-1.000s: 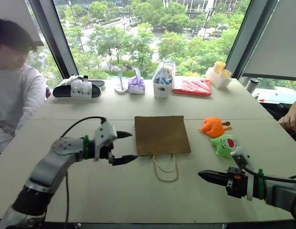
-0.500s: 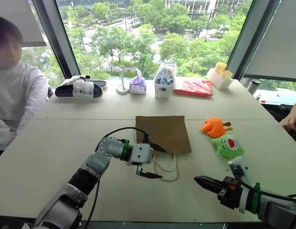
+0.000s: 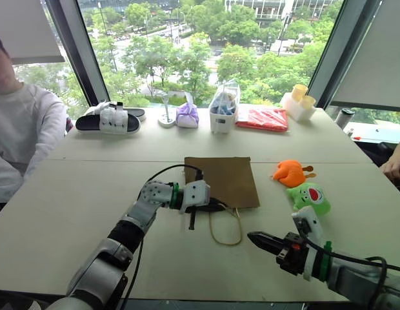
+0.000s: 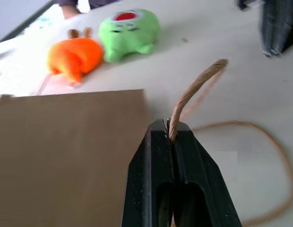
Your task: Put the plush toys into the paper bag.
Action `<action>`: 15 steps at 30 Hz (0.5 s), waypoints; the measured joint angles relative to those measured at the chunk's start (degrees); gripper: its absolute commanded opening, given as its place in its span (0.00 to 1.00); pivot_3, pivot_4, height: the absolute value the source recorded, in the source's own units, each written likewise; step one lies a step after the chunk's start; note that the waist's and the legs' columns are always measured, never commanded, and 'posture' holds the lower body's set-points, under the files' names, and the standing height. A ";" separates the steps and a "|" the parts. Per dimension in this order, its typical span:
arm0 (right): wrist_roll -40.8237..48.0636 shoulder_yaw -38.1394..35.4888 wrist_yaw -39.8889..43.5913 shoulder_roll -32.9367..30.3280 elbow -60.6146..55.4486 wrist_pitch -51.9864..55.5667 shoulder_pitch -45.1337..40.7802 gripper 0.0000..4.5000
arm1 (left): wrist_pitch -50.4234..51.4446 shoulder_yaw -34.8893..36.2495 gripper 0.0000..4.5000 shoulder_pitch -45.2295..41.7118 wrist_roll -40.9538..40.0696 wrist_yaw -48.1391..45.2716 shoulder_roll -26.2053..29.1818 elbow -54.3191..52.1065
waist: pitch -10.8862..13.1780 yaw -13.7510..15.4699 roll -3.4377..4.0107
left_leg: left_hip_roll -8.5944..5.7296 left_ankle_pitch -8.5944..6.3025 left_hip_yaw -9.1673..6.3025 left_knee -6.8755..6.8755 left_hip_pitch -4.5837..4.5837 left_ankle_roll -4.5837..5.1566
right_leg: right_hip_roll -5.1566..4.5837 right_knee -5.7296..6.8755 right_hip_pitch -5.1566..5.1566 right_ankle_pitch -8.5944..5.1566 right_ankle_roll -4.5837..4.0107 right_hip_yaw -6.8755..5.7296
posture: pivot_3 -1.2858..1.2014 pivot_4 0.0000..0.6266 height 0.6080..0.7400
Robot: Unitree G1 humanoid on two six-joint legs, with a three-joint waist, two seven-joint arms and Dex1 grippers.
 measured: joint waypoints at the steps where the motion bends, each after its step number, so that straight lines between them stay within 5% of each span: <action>1: -1.29 1.41 -0.89 0.89 0.30 -0.74 -1.28 0.00 | 2.49 1.37 0.00 -1.22 -1.10 1.01 -0.52 0.03 | 0.00 -0.03 0.00 | 0.00 0.00 -0.02 0.01 0.01 -0.01 | 0.01 0.04 0.00 0.00 0.00 -0.01 | 0.52 0.24 1.00; 7: -12.13 8.72 -7.60 7.30 6.80 -4.32 -9.79 0.00 | 22.92 9.84 0.00 -2.91 -12.16 3.81 -2.14 -7.82 | -0.03 -1.45 0.03 | -0.01 0.05 -0.18 -0.02 0.04 -0.09 | 0.02 0.15 -0.04 0.00 0.01 -0.02 | 0.52 0.24 1.00; 15: -20.05 10.67 -10.59 12.36 13.55 -8.90 -15.72 0.00 | 34.36 12.27 0.00 -2.88 -16.96 7.44 -3.77 -12.83 | -0.05 -1.77 0.06 | -0.01 0.11 -0.24 -0.05 0.06 -0.19 | 0.07 0.20 -0.08 0.00 -0.01 -0.01 | 0.52 0.24 1.00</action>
